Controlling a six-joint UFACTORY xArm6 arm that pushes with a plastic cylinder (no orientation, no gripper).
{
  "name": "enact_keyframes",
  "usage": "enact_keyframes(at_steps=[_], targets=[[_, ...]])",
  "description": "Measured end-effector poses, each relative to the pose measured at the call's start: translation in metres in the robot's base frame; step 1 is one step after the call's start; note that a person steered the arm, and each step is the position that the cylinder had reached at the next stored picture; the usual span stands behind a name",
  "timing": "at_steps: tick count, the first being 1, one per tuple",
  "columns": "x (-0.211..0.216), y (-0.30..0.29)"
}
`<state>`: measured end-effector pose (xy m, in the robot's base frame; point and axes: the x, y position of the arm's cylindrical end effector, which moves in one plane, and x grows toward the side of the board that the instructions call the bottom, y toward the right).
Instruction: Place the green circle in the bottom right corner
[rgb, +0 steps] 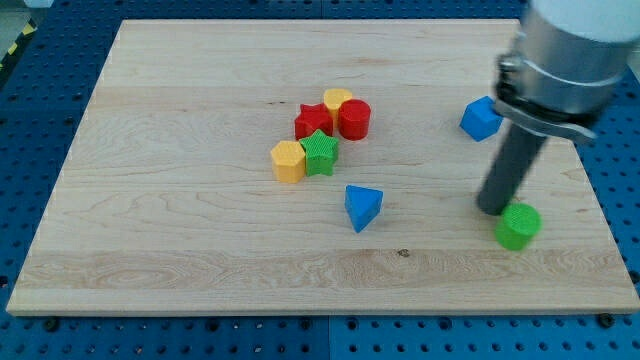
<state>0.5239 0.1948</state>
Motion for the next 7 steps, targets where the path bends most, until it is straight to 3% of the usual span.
enact_keyframes(at_steps=[1,3,4,7], targets=[[0.009,0.035],[0.001,0.005],[0.016,-0.009],[0.032,0.025]])
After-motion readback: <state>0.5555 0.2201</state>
